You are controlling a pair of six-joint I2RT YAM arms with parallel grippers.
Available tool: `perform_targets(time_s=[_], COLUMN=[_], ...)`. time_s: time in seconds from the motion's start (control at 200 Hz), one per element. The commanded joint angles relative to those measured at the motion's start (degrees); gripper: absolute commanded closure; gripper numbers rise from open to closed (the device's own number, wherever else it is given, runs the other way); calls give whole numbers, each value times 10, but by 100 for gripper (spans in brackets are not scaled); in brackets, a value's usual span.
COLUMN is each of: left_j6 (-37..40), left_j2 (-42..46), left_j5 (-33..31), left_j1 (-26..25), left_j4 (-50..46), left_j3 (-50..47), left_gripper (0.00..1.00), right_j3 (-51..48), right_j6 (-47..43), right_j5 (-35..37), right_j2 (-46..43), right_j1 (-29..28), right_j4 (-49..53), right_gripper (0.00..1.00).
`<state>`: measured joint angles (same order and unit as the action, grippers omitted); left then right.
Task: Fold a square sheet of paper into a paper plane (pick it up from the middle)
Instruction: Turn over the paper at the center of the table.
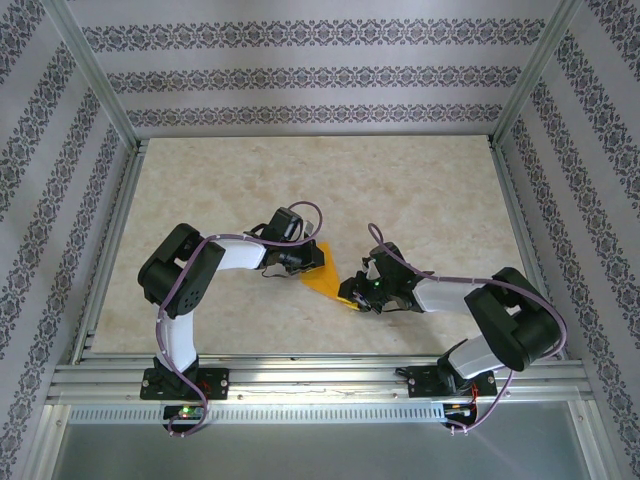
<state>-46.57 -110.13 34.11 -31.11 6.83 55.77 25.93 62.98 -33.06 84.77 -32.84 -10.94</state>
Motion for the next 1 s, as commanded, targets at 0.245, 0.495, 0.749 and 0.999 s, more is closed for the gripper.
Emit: perform_targets(time_s=[0.245, 0.495, 0.749, 0.999], left_j6=[-8, -8, 27, 63], left_j2=[-4, 36, 147, 252], left_j5=[3, 0, -82, -169], left_j1=[5, 5, 7, 14], left_j4=[-14, -25, -83, -121], left_j3=[7, 23, 28, 15], left_gripper=[87, 78, 64, 59], right_j3=[-1, -14, 34, 179], right_j6=[-23, -44, -183, -439], right_j5=[-31, -50, -13, 197], right_j2=[13, -4, -79, -155], right_j1=[23, 40, 53, 44], right_j4=[-62, -73, 65, 355], right_gripper=[85, 92, 95, 99])
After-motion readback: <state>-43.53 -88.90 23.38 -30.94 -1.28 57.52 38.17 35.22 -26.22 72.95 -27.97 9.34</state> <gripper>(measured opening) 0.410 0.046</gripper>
